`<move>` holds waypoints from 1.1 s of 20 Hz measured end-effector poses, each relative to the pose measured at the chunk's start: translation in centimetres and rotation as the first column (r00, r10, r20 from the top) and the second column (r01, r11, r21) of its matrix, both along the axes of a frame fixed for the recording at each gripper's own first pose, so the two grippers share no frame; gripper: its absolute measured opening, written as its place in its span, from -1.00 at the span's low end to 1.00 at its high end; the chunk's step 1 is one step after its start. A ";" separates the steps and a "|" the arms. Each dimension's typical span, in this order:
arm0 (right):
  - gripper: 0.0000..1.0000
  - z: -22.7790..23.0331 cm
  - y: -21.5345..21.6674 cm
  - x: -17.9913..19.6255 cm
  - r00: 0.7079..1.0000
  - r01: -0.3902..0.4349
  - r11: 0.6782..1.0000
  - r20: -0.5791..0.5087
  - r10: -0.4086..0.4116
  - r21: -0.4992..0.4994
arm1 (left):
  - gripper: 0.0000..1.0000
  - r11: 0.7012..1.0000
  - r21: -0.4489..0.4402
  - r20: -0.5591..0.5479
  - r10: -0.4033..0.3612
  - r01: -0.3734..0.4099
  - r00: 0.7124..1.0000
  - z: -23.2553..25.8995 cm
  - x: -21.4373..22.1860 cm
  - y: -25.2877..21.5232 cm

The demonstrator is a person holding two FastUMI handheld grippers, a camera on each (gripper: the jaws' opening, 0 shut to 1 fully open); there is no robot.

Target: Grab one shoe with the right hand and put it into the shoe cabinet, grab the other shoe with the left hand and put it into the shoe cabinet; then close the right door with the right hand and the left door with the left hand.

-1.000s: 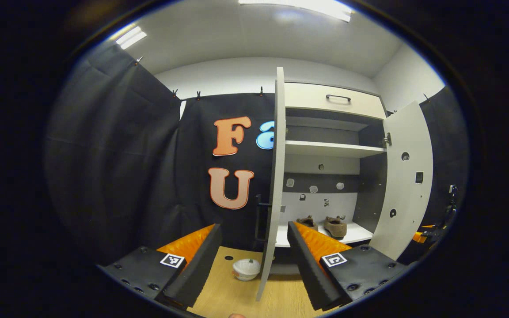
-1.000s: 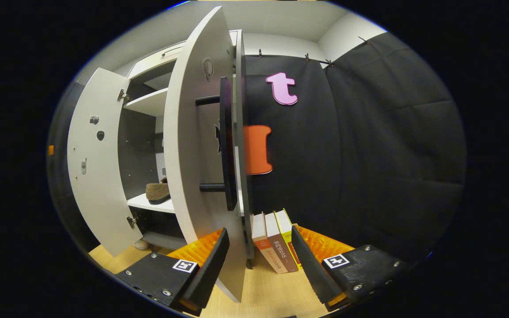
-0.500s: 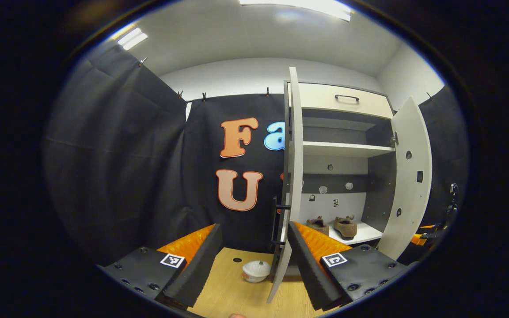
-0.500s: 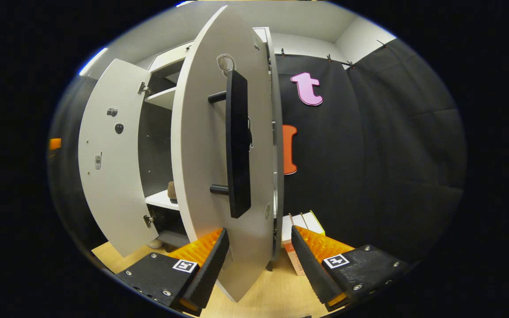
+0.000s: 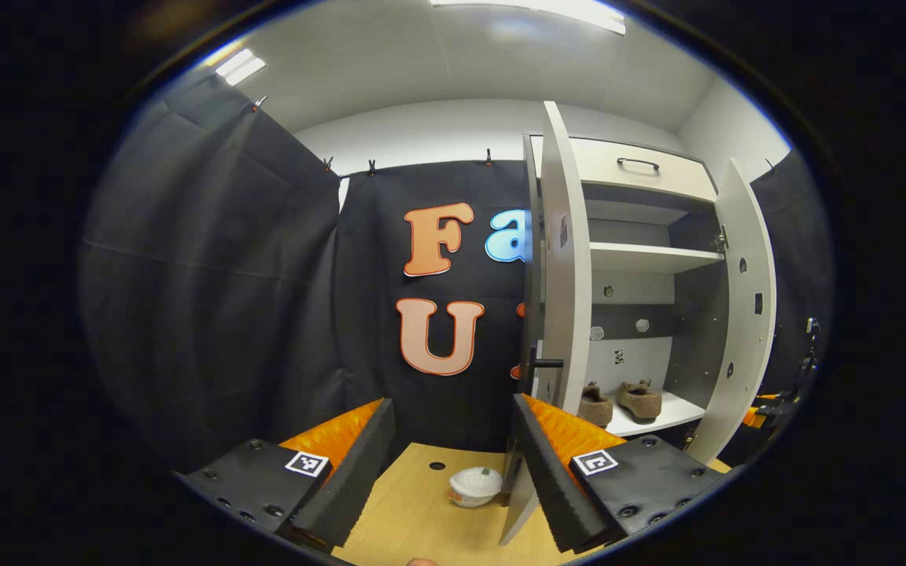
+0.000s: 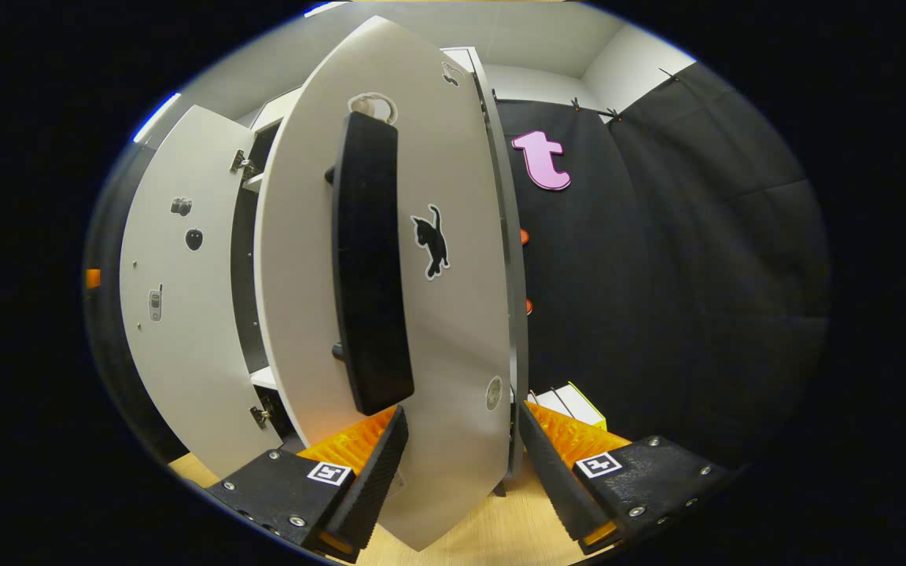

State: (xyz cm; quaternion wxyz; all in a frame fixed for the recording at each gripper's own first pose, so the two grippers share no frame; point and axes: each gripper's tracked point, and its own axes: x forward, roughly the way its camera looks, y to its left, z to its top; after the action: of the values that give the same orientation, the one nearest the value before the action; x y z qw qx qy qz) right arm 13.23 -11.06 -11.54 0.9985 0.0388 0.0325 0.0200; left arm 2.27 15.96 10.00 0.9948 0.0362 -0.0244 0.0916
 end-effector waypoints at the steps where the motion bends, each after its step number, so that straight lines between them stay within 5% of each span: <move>1: 0.77 0.0 0.4 0.6 1.000 0.003 1.000 0.004 -0.003 -0.002 | 0.89 1.000 0.006 0.001 0.005 -0.005 1.000 -0.3 0.1 0.4; 5: 0.80 0.0 1.8 3.7 1.000 -0.010 1.000 0.014 0.010 -0.003 | 0.90 1.000 -0.009 -0.017 0.009 -0.009 1.000 -2.0 0.9 1.6; 6: 0.96 0.1 2.3 4.6 1.000 -0.009 1.000 0.023 0.009 -0.006 | 0.89 1.000 -0.005 -0.022 0.018 -0.018 1.000 -2.3 1.0 2.0; 7: 0.82 0.3 3.0 5.5 1.000 -0.006 1.000 0.029 0.006 -0.015 | 0.89 1.000 -0.001 -0.023 0.025 -0.025 0.999 -2.6 1.1 2.4; 10: 0.81 0.9 4.9 7.7 1.000 0.013 0.998 0.028 -0.011 -0.065 | 0.97 1.000 -0.013 -0.021 0.016 -0.016 1.000 -3.6 1.9 3.1; 22: 0.82 2.0 5.5 8.1 0.998 0.063 0.992 0.033 -0.059 -0.114 | 0.94 0.986 -0.082 -0.139 -0.154 0.144 0.978 -13.4 8.9 -0.8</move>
State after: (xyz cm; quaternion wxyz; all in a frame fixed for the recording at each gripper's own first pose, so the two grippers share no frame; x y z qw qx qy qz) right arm 21.33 -5.56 -9.51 0.9996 -0.0180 0.0178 -0.0118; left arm 11.15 15.19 -3.39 0.9987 0.0053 0.0484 0.0146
